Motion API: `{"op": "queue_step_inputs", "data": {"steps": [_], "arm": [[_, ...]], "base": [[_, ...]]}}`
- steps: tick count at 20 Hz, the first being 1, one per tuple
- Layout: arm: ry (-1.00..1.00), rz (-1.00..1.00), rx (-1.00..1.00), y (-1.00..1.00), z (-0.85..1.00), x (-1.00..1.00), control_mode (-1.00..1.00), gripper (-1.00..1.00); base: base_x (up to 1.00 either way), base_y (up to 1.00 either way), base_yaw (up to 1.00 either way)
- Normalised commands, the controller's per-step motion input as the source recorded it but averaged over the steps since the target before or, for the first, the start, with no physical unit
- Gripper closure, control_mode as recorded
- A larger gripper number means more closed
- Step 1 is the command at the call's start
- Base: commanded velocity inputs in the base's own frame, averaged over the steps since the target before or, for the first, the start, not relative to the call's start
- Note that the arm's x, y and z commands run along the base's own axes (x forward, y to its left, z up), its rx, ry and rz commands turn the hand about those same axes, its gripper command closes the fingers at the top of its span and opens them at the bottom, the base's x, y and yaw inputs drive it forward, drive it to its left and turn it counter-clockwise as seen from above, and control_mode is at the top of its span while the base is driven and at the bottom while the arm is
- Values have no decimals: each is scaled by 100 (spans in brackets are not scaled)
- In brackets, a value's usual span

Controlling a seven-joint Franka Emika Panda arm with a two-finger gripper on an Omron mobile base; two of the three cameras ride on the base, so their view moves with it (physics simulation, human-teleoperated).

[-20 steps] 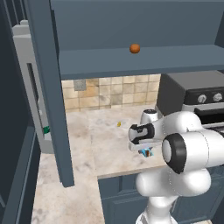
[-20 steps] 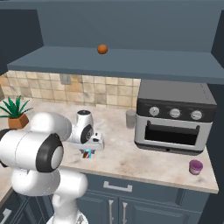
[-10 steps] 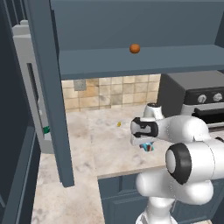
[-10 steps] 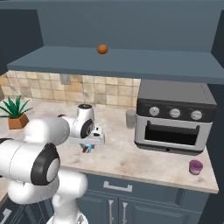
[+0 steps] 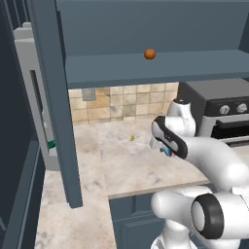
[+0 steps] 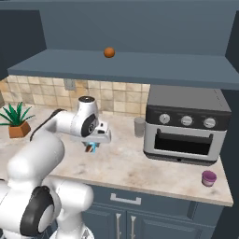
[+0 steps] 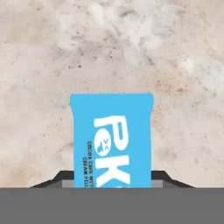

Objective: Pick the bar and jam from the counter and place them in the cabinets closest to them.

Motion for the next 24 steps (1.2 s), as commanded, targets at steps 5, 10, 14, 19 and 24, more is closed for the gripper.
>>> {"op": "queue_step_inputs", "data": {"steps": [5,10,14,19,24], "arm": [[-1,0,-1,-7,83,-31,-100,100],[-1,0,-3,-11,78,-43,-100,100],[-4,0,-1,-14,80,-51,-100,100],[-4,0,0,-9,81,-52,-100,100],[-4,0,0,-13,69,-46,-100,100]], "base": [[0,0,0],[0,0,0],[0,0,0],[0,0,0],[0,0,0]]}}
